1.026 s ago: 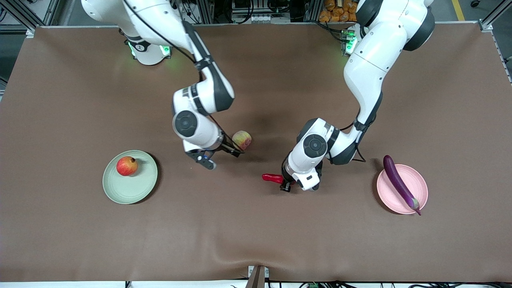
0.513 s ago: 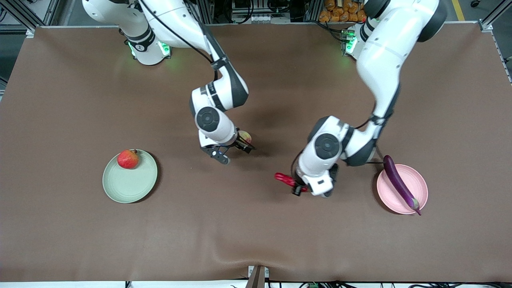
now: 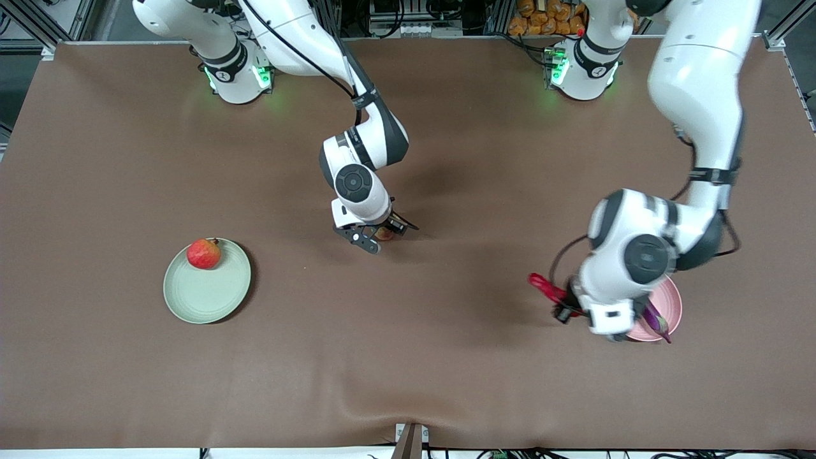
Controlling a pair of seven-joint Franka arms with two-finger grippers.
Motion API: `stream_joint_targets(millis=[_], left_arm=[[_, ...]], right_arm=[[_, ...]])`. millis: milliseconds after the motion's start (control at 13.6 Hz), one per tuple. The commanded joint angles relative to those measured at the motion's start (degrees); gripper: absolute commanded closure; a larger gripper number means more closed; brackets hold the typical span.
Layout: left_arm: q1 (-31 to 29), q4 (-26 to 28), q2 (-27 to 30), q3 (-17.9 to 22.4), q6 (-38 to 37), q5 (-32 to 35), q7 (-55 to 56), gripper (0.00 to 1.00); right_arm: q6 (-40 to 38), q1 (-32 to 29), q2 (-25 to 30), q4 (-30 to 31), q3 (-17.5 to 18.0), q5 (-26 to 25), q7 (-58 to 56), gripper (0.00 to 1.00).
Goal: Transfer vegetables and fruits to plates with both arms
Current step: 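Place the chili on the pink plate while the right gripper places the peach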
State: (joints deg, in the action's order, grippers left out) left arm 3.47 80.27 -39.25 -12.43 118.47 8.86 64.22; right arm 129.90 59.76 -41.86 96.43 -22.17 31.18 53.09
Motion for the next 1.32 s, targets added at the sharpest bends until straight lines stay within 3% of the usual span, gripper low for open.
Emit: stream_joint_targets(millis=[0,366,513,659,806,1026,1099,1172,1246], left_arm=[[-6.0,1.6,2.7,-0.7,-2.5,1.2,-13.6,1.00],[-16.3,1.6,3.3,-1.2,-5.1,0.3,-38.7,1.00],[-19.2,1.6,3.3,-1.2,-5.1,0.3,-46.4,1.00],[-21.7,1.5,3.3,-1.2,-5.1,0.2,-53.8,1.00],[-22.1,2.0,2.9,-1.1,-5.1,-0.2,-53.5,1.00],[-23.6,2.8,1.5,-1.1,-4.8,-4.4,-52.7,1.00],[-23.6,3.4,1.3,-1.1,-4.4,-6.9,-50.9,1.00],[-23.3,5.6,1.2,-1.0,-2.8,-8.4,-48.7,1.00],[-23.2,8.0,1.5,-0.9,0.5,-8.3,-47.8,1.00]], right_arm=[[-1.0,-0.2,2.4,0.2,-2.8,-2.6,-5.5,0.86],[-13.5,-1.4,4.5,-1.2,-16.8,-2.7,-28.2,0.86],[-14.4,-6.0,4.4,-1.2,-19.1,-2.7,-39.2,0.86],[-14.2,-13.3,3.8,-1.4,-19.0,-2.7,-50.7,0.86],[-12.8,-21.0,1.1,-1.7,-18.1,-1.9,-61.8,0.86],[-7.7,-31.3,-0.2,-3.0,-9.6,-2.4,-68.2,0.83],[-5.6,-33.3,-0.8,-3.0,-7.0,-2.7,-68.2,0.77],[-4.2,-34.0,-0.9,-3.0,-5.9,-2.8,-68.3,0.47],[-4.1,-34.0,-0.9,-3.0,-5.8,-2.9,-68.3,0.00]])
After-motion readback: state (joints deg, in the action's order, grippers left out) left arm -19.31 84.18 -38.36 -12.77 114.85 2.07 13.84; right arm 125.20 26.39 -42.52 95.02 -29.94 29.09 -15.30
